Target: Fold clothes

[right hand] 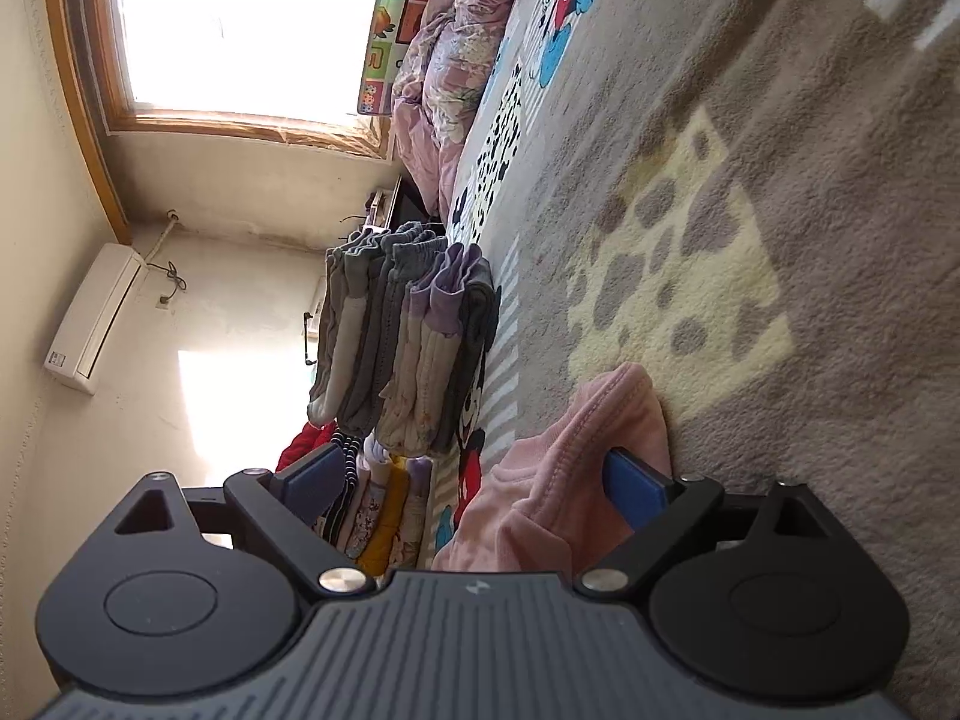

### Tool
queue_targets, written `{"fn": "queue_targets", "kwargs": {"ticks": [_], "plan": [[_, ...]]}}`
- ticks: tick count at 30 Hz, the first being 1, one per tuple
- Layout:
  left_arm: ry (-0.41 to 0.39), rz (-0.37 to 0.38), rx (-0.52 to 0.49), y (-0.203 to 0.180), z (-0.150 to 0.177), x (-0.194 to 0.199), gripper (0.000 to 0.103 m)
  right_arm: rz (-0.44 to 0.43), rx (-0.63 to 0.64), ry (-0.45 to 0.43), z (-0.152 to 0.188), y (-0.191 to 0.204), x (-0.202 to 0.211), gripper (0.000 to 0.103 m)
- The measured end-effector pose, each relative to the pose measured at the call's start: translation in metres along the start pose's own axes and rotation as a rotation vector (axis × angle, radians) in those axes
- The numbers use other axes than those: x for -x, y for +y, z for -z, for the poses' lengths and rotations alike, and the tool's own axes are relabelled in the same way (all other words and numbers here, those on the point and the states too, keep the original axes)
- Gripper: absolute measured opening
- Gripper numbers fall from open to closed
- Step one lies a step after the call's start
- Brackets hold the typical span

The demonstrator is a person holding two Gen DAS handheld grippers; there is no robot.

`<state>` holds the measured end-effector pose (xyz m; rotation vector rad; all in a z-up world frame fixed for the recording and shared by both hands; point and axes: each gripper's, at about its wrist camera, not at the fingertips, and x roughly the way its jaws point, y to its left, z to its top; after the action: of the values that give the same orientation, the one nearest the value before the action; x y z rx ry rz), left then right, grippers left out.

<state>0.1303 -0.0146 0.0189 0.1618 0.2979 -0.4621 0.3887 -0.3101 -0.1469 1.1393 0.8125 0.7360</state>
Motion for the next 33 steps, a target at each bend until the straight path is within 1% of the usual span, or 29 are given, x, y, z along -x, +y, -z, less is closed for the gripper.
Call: {"fn": "queue_targets", "kwargs": {"ticks": [1,3,5,6,7,8,9,11,12,13,16,18,19,21,22,23,24,26,28,29,31,32,33], "plan": [[-0.019,-0.018,0.054,0.011,-0.006,0.002,0.003,0.003,0.036,-0.013,0.003,0.003,0.009,0.092],[-0.052,-0.062,0.152,0.031,-0.015,0.006,0.003,0.025,0.124,-0.043,0.013,0.01,0.031,0.089],[-0.07,-0.113,0.248,0.05,-0.018,0.009,0.003,0.039,0.221,-0.059,0.022,0.018,0.046,0.079],[-0.073,-0.14,0.295,0.059,-0.017,0.009,0.003,0.047,0.27,-0.058,0.026,0.023,0.05,0.076],[-0.075,-0.168,0.338,0.068,-0.014,0.008,0.003,0.058,0.33,-0.051,0.031,0.029,0.052,0.068],[-0.077,-0.197,0.381,0.076,-0.012,0.008,0.003,0.086,0.414,-0.033,0.038,0.036,0.05,0.062],[-0.074,-0.218,0.406,0.082,-0.008,0.006,0.002,0.135,0.509,-0.004,0.047,0.043,0.045,0.058],[-0.062,-0.258,0.44,0.091,0.002,0.0,0.002,0.234,0.667,0.059,0.066,0.052,0.033,0.044],[-0.052,-0.278,0.454,0.095,0.008,-0.004,0.002,0.282,0.747,0.091,0.076,0.056,0.026,0.042],[-0.047,-0.286,0.468,0.097,0.013,-0.006,0.002,0.312,0.805,0.109,0.085,0.059,0.02,0.042],[-0.054,-0.288,0.504,0.097,0.024,-0.005,0.002,0.364,0.893,0.116,0.103,0.059,0.008,0.041],[-0.067,-0.285,0.503,0.094,0.024,-0.004,0.002,0.423,0.972,0.165,0.114,0.061,-0.002,0.041],[-0.071,-0.28,0.504,0.093,0.022,-0.004,0.002,0.444,1.006,0.171,0.118,0.064,-0.003,0.04],[-0.09,-0.267,0.506,0.093,0.018,-0.002,0.002,0.455,1.064,0.134,0.122,0.073,-0.001,0.041],[-0.1,-0.261,0.51,0.093,0.017,-0.001,0.002,0.444,1.082,0.114,0.123,0.078,0.0,0.041],[-0.107,-0.254,0.512,0.092,0.015,0.0,0.002,0.442,1.089,0.122,0.122,0.079,-0.003,0.041],[-0.11,-0.245,0.509,0.09,0.014,0.0,0.002,0.455,1.097,0.161,0.124,0.077,-0.01,0.041],[-0.115,-0.222,0.496,0.085,0.012,0.0,0.002,0.498,1.158,0.222,0.135,0.069,-0.024,0.042],[-0.12,-0.195,0.475,0.079,0.01,0.002,0.002,0.524,1.184,0.246,0.137,0.072,-0.029,0.042],[-0.122,-0.181,0.462,0.076,0.008,0.003,0.002,0.524,1.188,0.253,0.135,0.074,-0.028,0.042],[-0.13,-0.137,0.417,0.068,0.004,0.009,0.002,0.48,1.104,0.232,0.118,0.073,-0.016,0.045],[-0.133,-0.117,0.386,0.062,0.001,0.011,0.002,0.428,1.012,0.216,0.103,0.07,-0.008,0.045],[-0.131,-0.098,0.35,0.055,-0.001,0.012,0.002,0.356,0.894,0.2,0.087,0.064,0.001,0.045]]}}
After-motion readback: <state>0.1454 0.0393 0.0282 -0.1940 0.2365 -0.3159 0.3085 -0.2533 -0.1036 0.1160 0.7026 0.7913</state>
